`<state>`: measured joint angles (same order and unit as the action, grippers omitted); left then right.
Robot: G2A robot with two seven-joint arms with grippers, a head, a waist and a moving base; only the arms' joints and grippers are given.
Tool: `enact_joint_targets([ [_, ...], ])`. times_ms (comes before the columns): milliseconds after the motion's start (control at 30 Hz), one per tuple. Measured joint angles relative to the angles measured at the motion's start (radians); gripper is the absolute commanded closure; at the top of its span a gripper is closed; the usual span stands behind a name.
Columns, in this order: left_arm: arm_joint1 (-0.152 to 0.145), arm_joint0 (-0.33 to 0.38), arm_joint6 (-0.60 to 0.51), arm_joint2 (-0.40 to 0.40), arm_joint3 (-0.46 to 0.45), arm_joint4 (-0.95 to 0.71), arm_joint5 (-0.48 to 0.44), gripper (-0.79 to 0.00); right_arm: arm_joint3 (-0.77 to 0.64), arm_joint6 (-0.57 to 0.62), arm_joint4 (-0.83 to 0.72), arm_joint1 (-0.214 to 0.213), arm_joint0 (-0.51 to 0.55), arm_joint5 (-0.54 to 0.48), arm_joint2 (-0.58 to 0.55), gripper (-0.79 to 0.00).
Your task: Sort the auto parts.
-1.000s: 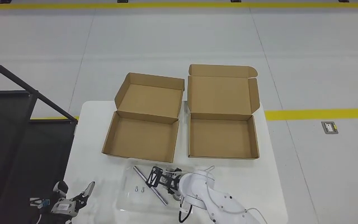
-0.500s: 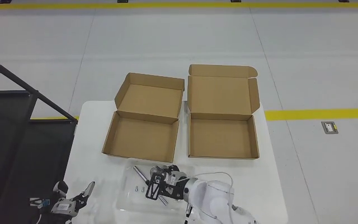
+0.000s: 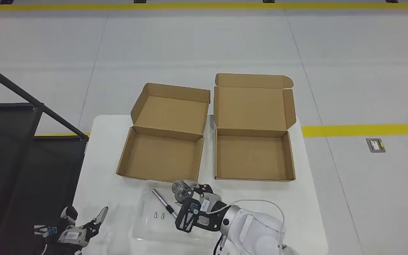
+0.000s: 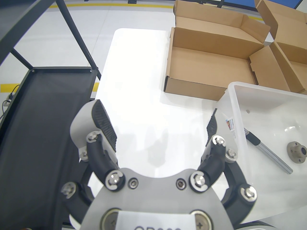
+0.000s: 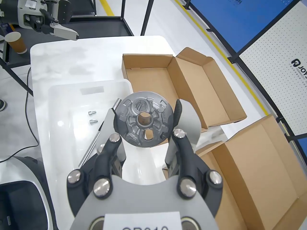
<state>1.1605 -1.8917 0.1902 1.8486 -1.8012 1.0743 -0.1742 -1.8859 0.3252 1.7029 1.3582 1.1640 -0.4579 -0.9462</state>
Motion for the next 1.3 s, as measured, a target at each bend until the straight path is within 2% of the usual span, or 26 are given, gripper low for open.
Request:
enact_joint_targets([
  [167, 0.000, 0.000, 0.000, 0.000, 0.000, 0.000, 0.000, -0.785, 0.109, -0.134, -0.237, 0.017, -0.064, 0.083, -0.066, 0.000],
  [233, 0.000, 0.000, 0.000, 0.000, 0.000, 0.000, 0.000, -0.785, 0.125, -0.200, -0.331, 0.019, -0.073, 0.086, -0.102, 0.000],
  [367, 0.000, 0.000, 0.000, 0.000, 0.000, 0.000, 0.000, -0.785, 0.165, -0.342, -0.561, 0.016, -0.085, -0.014, -0.190, 0.000],
  [500, 0.000, 0.000, 0.000, 0.000, 0.000, 0.000, 0.000, -0.785, 0.214, -0.449, -0.767, 0.011, -0.108, -0.180, -0.259, 0.000],
  [700, 0.000, 0.000, 0.000, 0.000, 0.000, 0.000, 0.000, -0.785, 0.293, -0.481, -0.966, 0.004, -0.160, -0.401, -0.291, 0.000],
  [933, 0.000, 0.000, 0.000, 0.000, 0.000, 0.000, 0.000, -0.785, 0.316, -0.443, -1.010, 0.002, -0.191, -0.429, -0.290, 0.000],
  [1000, 0.000, 0.000, 0.000, 0.000, 0.000, 0.000, 0.000, -0.785, 0.313, -0.436, -0.991, 0.001, -0.194, -0.406, -0.295, 0.000],
  [1067, 0.000, 0.000, 0.000, 0.000, 0.000, 0.000, 0.000, -0.785, 0.302, -0.427, -0.933, 0.000, -0.194, -0.338, -0.310, 0.000],
  [1200, 0.000, 0.000, 0.000, 0.000, 0.000, 0.000, 0.000, -0.785, 0.248, -0.377, -0.678, 0.000, -0.186, -0.046, -0.320, 0.000],
  [1300, 0.000, 0.000, 0.000, 0.000, 0.000, 0.000, 0.000, -0.785, 0.264, -0.294, -0.557, -0.001, -0.197, 0.092, -0.312, 0.000],
])
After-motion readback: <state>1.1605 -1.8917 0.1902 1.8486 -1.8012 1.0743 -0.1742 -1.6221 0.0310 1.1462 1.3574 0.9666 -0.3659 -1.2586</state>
